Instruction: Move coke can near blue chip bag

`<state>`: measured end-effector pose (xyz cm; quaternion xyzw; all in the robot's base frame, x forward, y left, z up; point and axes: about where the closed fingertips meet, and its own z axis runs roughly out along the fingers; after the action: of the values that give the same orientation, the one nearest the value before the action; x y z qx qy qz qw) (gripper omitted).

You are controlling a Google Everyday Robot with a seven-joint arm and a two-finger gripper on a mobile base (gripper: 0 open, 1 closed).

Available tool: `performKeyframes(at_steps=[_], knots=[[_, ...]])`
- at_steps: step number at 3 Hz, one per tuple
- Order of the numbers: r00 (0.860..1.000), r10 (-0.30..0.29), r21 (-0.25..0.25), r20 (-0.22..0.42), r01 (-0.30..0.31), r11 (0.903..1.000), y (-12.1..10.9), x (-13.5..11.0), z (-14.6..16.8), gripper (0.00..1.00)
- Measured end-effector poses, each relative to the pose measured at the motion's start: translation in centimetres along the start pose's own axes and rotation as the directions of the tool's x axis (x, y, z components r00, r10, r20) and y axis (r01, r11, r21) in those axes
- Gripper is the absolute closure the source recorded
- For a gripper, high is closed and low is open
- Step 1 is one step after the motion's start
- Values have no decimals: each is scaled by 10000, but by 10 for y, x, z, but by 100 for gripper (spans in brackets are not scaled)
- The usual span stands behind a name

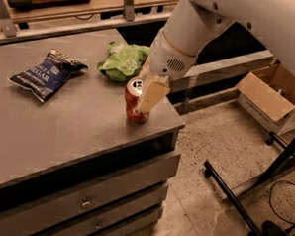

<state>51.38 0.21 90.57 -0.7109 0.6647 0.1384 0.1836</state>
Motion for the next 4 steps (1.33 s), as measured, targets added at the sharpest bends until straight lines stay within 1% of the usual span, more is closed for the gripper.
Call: performKeyframes(at_steps=[1,2,3,4], knots=[[10000,-23,-1,2,23,10000,0,-1,1,85],[10000,-45,-3,3,45,10000,0,-2,1,100],[10000,-33,4,20,33,10000,1,-3,1,100],[9980,382,190,506,-392,9991,-14,-11,-4,100]])
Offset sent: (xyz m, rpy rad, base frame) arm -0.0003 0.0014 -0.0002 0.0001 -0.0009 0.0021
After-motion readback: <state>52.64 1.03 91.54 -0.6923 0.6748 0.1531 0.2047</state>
